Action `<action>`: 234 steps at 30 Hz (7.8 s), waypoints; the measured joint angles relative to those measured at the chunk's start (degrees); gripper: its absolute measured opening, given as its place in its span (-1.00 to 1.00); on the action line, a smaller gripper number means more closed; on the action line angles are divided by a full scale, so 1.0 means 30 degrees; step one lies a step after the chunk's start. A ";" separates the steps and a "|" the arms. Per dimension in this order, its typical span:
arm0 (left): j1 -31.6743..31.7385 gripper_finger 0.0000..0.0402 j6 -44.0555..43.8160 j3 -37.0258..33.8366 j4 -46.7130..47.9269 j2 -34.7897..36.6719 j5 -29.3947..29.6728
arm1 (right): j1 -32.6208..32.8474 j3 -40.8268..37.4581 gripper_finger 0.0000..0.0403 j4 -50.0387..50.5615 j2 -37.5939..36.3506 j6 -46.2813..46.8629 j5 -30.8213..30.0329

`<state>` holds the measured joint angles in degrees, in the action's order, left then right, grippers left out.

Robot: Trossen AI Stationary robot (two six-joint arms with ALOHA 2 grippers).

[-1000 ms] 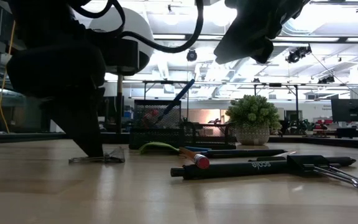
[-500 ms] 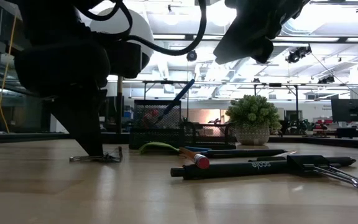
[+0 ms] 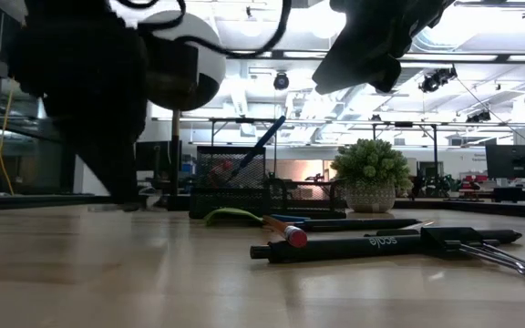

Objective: Pick and place office supplies into organizer
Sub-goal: Put the left black binder clip into the bottom left side of the desk organizer, then put the black binder clip into the bottom left side of the desk organizer

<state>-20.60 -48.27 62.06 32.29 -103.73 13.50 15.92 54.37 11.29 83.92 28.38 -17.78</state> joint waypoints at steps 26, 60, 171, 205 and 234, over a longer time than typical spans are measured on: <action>0.5428 -1.00 0.6052 0.0051 -0.0983 0.1410 0.3260 | 0.2484 -0.0001 -0.46 -0.0633 0.0007 0.2253 -0.0573; 0.8007 -1.00 1.0093 0.0058 -0.3426 0.1410 0.3313 | 0.2616 -0.0003 -0.46 -0.0867 0.0007 0.2574 -0.1035; -0.5800 -0.72 -0.1615 0.2186 -0.5268 0.1417 0.0233 | 0.7641 1.3143 -0.46 1.5310 1.1802 2.5815 0.1980; -0.5893 -0.72 0.1727 0.2186 -0.3687 0.1411 -0.2202 | 0.5793 1.3143 -0.46 1.6306 1.3056 2.7897 0.5246; -0.5887 -0.72 0.1654 0.2186 -0.3780 0.1410 -0.1926 | 0.5808 1.3143 -0.46 1.6568 1.3056 2.6548 0.4780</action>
<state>-38.26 -43.31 68.62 20.95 -99.50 7.73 33.34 93.80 60.99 123.09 108.02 -3.44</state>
